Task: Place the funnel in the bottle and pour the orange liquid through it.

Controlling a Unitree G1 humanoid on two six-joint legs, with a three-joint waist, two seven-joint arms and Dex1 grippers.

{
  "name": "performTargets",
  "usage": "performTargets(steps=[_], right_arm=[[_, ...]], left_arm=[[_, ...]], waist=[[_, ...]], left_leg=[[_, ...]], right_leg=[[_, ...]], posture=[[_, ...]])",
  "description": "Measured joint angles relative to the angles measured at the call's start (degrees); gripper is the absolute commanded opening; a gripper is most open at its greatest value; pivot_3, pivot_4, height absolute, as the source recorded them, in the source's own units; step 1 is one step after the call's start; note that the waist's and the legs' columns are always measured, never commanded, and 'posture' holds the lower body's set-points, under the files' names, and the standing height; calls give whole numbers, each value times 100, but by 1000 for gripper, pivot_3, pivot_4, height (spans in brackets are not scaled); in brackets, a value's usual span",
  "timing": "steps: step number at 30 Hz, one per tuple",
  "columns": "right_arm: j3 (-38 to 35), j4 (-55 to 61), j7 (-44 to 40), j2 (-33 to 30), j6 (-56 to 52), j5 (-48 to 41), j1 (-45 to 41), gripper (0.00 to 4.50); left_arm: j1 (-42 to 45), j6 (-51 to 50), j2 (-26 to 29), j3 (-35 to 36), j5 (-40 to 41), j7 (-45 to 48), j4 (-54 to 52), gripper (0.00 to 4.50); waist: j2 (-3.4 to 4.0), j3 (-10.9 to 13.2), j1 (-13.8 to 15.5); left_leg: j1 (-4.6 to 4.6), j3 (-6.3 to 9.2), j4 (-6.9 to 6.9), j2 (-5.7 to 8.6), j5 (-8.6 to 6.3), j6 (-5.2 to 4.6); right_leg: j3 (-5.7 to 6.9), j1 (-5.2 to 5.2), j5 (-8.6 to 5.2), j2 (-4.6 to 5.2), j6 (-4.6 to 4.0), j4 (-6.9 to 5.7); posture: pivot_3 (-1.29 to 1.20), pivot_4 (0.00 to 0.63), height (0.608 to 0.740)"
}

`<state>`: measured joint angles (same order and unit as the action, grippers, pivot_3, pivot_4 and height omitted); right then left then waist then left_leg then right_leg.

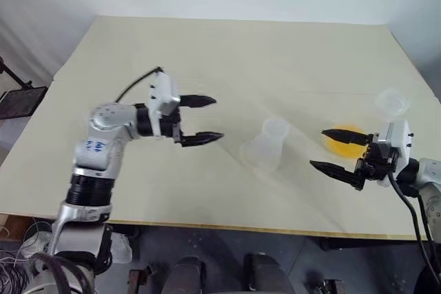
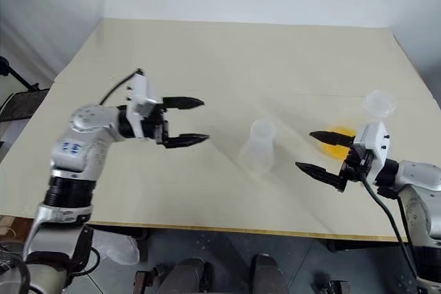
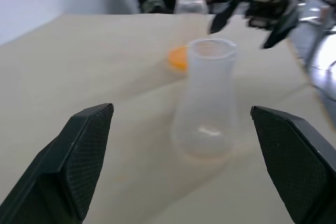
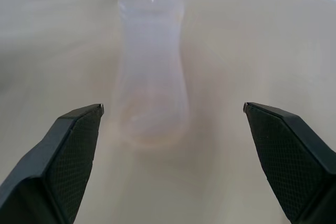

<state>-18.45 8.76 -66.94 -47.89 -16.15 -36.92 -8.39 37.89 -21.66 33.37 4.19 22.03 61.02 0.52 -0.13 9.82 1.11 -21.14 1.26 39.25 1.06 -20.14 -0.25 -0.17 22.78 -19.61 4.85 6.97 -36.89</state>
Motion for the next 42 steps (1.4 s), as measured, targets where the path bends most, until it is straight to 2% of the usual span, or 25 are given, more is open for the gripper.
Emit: performTargets(steps=[5,8,16,20,23,27,35,42], right_arm=[[-70,260,-85,-156,-375,-314,-139,4500],[26,185,-127,-149,-466,-355,-394,4500],[292,-112,-257,9,-533,-348,-719,4500],[373,-258,-343,39,-534,-344,-943,4500],[441,-379,-392,39,-536,-338,-1127,4500],[468,-535,-502,39,-530,-311,-1314,4500],[573,-661,-580,51,-526,-247,-1601,4500],[572,-579,-523,51,-594,-250,-1588,4500]], left_arm=[[-778,-325,641,1093,215,-573,-535,4457],[-1721,-466,787,1846,364,-887,-1078,4457],[-4084,-326,299,3732,607,-1542,-1791,4457],[-4704,-24,18,4381,742,-1731,-1782,4457],[-4769,61,87,4778,848,-1877,-1506,4457],[-4547,184,594,4754,835,-1848,-844,4457],[-3286,479,1384,4026,637,-1807,1036,4457],[-2608,481,1708,3391,456,-1632,2109,4457]], waist=[[-2,1,-74],[-2,1,-124],[-5,3,-105],[-6,3,-78],[-7,4,-83],[-6,4,-89],[-6,4,-145],[-6,4,-138]], left_leg=[[0,5,-4,-4,-1,2],[-1,7,-8,-2,-2,1],[0,13,-11,-2,-5,2],[5,23,-10,5,-6,-1],[3,29,-11,5,-6,-1],[4,32,-13,12,-6,-1],[-2,41,-23,16,-7,-1],[-6,43,-22,18,-7,-2]], right_leg=[[4,-1,0,4,0,3],[4,-1,0,10,0,7],[9,-8,-2,16,-4,38],[20,-21,-2,29,-5,50],[27,-21,-4,29,-8,51],[35,-21,-4,37,-8,48],[63,-14,-4,45,-8,33],[87,-14,-4,53,-8,22]], posture=[[0,150,740],[0,150,740],[0,150,740],[0,150,740],[0,150,740],[0,150,740],[0,150,740],[0,150,740]])
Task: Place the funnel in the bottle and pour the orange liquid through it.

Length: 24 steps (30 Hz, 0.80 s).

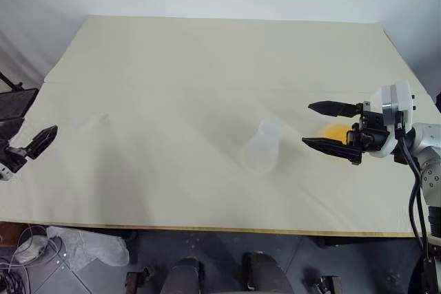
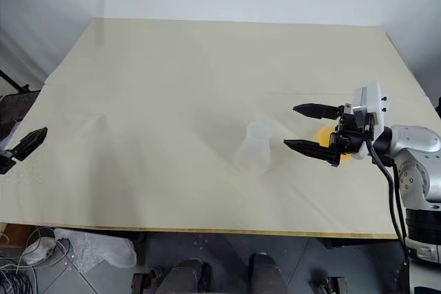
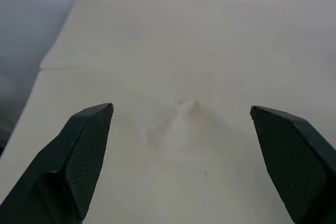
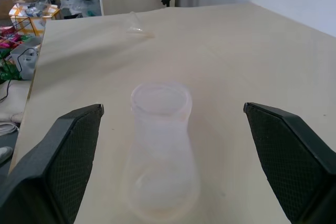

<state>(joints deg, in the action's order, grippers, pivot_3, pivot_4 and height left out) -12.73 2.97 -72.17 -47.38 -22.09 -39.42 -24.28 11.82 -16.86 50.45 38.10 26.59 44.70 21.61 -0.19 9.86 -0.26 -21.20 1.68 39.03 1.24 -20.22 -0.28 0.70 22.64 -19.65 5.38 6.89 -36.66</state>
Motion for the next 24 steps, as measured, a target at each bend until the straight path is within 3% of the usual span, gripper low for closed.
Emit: performTargets(steps=[10,24], right_arm=[[5,195,77,0,-190,-7,22,4500],[-13,370,89,-5,-290,-12,88,4500]], left_arm=[[1270,405,36,-1185,-594,184,1562,4457],[2745,1018,-135,-1898,-1089,238,3307,4457]], waist=[[-1,0,12],[-2,1,0]], left_leg=[[-3,0,7,7,0,0],[-4,-3,14,10,0,0]], right_leg=[[23,6,0,6,0,-22],[67,11,0,10,1,-34]], posture=[[0,150,740],[0,150,740]])
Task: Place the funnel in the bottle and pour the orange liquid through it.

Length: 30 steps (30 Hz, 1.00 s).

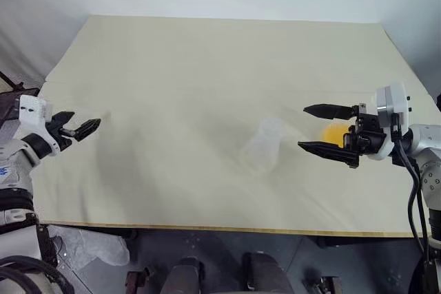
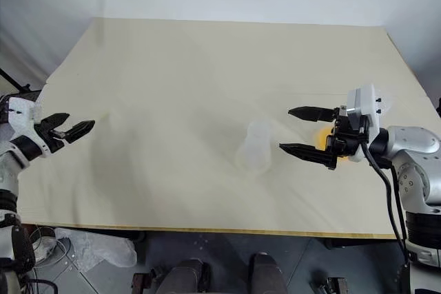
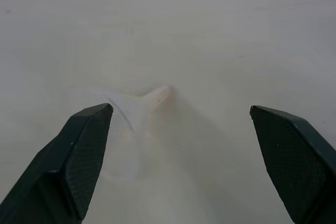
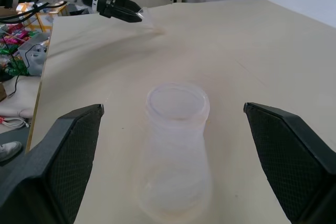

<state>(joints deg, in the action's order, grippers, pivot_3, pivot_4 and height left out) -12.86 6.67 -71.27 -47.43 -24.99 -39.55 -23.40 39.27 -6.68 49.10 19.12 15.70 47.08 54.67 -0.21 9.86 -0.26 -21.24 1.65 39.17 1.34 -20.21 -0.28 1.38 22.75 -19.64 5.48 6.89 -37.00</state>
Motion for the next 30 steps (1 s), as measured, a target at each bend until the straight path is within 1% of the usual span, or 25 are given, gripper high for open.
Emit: performTargets(steps=[1,4,8,16,25,30], right_arm=[[-2,2,5,0,-2,0,4,4500],[-4,18,18,0,-3,0,8,4500],[-4,48,56,0,-3,1,8,4500],[-4,47,71,0,5,7,6,4500],[-4,2,68,0,28,20,4,4500],[-4,-19,63,0,63,44,5,4500]], left_arm=[[106,6,0,-12,-36,-15,180,4457],[338,38,1,-50,-133,-96,612,3916],[490,99,0,-111,-236,-108,941,2636],[575,94,0,-124,-245,94,1108,16],[602,128,1,-122,-239,434,1064,16],[610,181,1,-181,-200,1078,399,16]], waist=[[0,0,3],[-1,0,6],[-1,1,8],[-1,1,6],[-1,1,7],[-2,1,11]], left_leg=[[0,0,0,0,0,0],[0,0,1,2,0,0],[0,0,2,3,0,0],[-1,0,3,2,0,0],[-1,0,4,3,0,0],[-3,0,6,3,0,0]], right_leg=[[4,1,0,0,0,-1],[13,1,0,1,0,-4],[22,1,0,2,0,-7],[25,1,0,3,0,-7],[27,1,0,3,0,-8],[26,1,0,5,0,-7]], posture=[[0,150,740],[0,150,740],[0,150,740],[0,150,740],[0,150,740],[0,150,740]])
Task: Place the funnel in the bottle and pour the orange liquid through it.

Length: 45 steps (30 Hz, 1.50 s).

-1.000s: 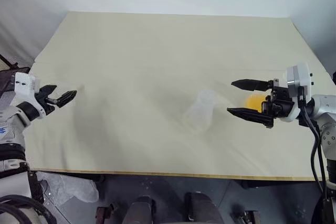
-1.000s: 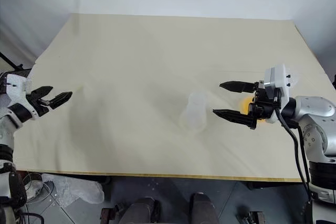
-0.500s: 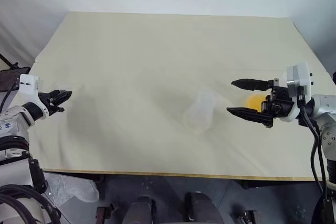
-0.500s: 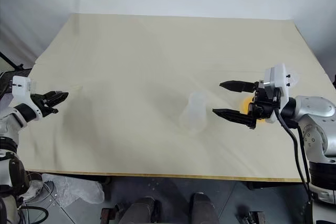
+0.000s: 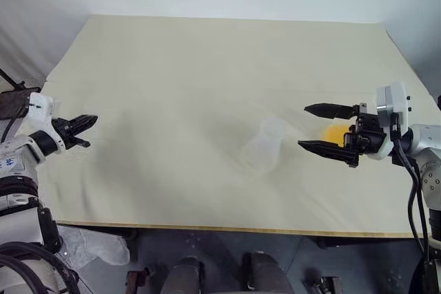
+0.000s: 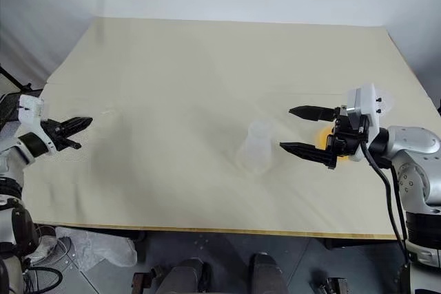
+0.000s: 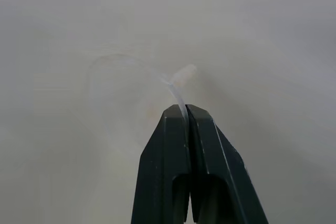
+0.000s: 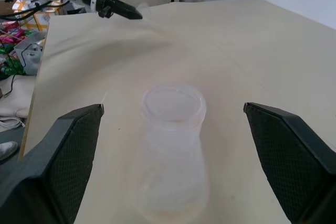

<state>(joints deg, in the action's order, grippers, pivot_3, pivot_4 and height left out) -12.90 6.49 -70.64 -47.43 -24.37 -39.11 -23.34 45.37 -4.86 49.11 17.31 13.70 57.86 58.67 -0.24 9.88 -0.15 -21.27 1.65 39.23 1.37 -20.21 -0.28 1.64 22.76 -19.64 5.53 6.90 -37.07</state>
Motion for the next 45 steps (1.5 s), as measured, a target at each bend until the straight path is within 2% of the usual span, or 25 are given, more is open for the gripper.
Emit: performTargets(steps=[8,12,18,23,30,38,45], right_arm=[[-105,-15,-96,-12,80,12,176,4500],[-290,25,-123,-96,70,-28,451,4500],[-742,309,-4,-100,-7,-281,995,4500],[-1004,555,144,15,32,-295,1796,4500],[-1109,1177,675,353,73,-309,2326,4500],[-1272,1787,1184,629,186,-314,2832,4500],[-1290,1987,1401,674,205,-319,3071,4500]], left_arm=[[463,44,-183,-345,176,911,-1375,16],[878,-341,-581,-919,186,1347,-2159,16],[1775,-686,-1246,-1541,235,1868,-2634,16],[2403,-701,-1874,-1920,251,2287,-2580,16],[2979,-442,-2435,-2297,213,2809,-2199,16],[3239,1103,-2708,-2872,-364,2815,-1426,16],[3360,1883,-2867,-3026,-588,2818,-1066,16]], waist=[[-1,0,15],[-4,2,23],[-5,3,18],[-11,7,29],[-11,7,11],[-13,8,98],[-14,9,151]], left_leg=[[-4,4,5,4,0,-1],[-8,7,13,5,1,-2],[-7,6,14,4,1,-2],[-8,4,16,6,2,-5],[-4,-2,21,2,3,-5],[-5,-1,26,6,3,-7],[-5,-3,27,11,4,-13]], right_leg=[[0,-2,0,2,1,0],[0,-6,1,0,2,1],[13,-8,1,-4,2,-1],[13,-11,1,-7,3,0],[8,-11,1,-12,3,-2],[8,-16,2,-15,4,4],[9,-16,2,-20,5,4]], posture=[[0,150,740],[0,150,740],[0,150,740],[0,150,740],[0,150,740],[0,150,740],[0,150,740]])
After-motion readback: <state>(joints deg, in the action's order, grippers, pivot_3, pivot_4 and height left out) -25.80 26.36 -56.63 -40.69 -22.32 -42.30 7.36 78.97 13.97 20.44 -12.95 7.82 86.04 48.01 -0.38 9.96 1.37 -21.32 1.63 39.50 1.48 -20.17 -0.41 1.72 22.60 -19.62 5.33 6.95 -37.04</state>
